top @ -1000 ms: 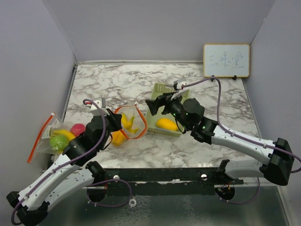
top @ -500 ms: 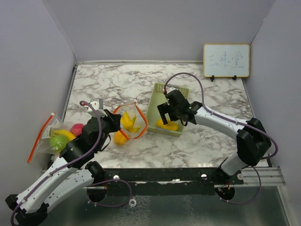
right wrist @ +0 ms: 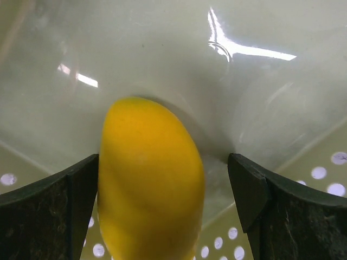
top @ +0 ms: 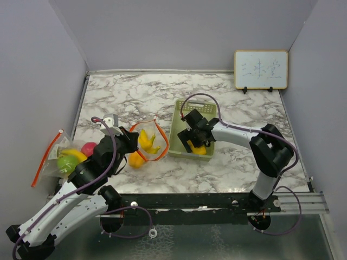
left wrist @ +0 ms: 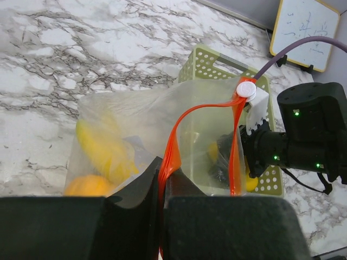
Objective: Place the food in the zip-top bag and seal the zipper
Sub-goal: Pick up the fake fruit from the bin, then place the fake fruit in the zipper food storage bag.
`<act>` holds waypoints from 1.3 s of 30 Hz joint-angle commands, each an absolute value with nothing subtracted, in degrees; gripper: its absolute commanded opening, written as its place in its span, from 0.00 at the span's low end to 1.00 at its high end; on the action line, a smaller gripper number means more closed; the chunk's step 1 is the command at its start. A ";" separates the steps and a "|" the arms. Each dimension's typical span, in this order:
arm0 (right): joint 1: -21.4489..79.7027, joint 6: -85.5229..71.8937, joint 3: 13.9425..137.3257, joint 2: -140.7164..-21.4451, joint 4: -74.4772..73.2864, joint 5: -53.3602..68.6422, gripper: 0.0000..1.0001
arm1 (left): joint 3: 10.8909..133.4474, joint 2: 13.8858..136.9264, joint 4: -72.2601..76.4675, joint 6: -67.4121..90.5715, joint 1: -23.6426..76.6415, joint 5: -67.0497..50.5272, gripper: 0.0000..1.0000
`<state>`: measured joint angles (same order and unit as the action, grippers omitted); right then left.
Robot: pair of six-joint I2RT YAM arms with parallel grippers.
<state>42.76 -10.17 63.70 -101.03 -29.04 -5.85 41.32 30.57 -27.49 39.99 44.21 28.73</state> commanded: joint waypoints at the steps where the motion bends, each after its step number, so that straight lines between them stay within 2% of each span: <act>1: 43.15 -10.14 65.45 -102.87 -30.14 -5.10 0.91 | 41.75 29.49 -26.91 39.29 44.02 30.01 0.00; 7: 42.83 -11.58 66.66 -98.62 -30.26 -8.22 0.38 | 42.01 29.48 -27.42 39.63 43.98 30.32 0.00; 9: 42.78 -12.29 67.36 -95.51 -29.81 -8.80 0.30 | 42.01 29.71 -27.34 39.86 43.99 30.09 0.00; 12: 42.78 -13.10 66.50 -86.63 -26.09 -4.59 0.28 | 42.08 30.09 -27.26 40.19 44.03 29.53 0.00; 15: 42.80 -14.74 63.08 -77.91 -16.23 7.39 0.26 | 42.25 30.39 -27.02 40.41 44.02 29.02 0.00; 18: 43.20 -22.70 57.88 -72.13 1.84 24.97 0.25 | 42.63 30.83 -26.81 40.74 43.99 28.75 0.00; 21: 45.45 -30.17 53.27 -70.60 17.76 29.04 0.25 | 42.57 31.44 -26.33 41.31 43.97 28.10 0.00; 26: 52.78 -35.01 48.36 -72.85 35.81 21.43 0.25 | 41.09 32.26 -24.15 42.75 43.95 26.80 0.00; 32: 62.97 -30.77 41.11 -78.91 50.32 -5.07 0.26 | 40.37 33.35 -22.24 43.64 44.00 25.47 0.00; 39: 69.44 -19.42 40.98 -89.59 63.35 -25.74 0.27 | 39.93 34.02 -21.90 44.16 44.00 24.67 0.00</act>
<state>66.08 -28.01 40.27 -84.86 49.04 -7.09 40.53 34.11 -24.82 43.27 44.21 26.30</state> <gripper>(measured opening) 0.620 0.018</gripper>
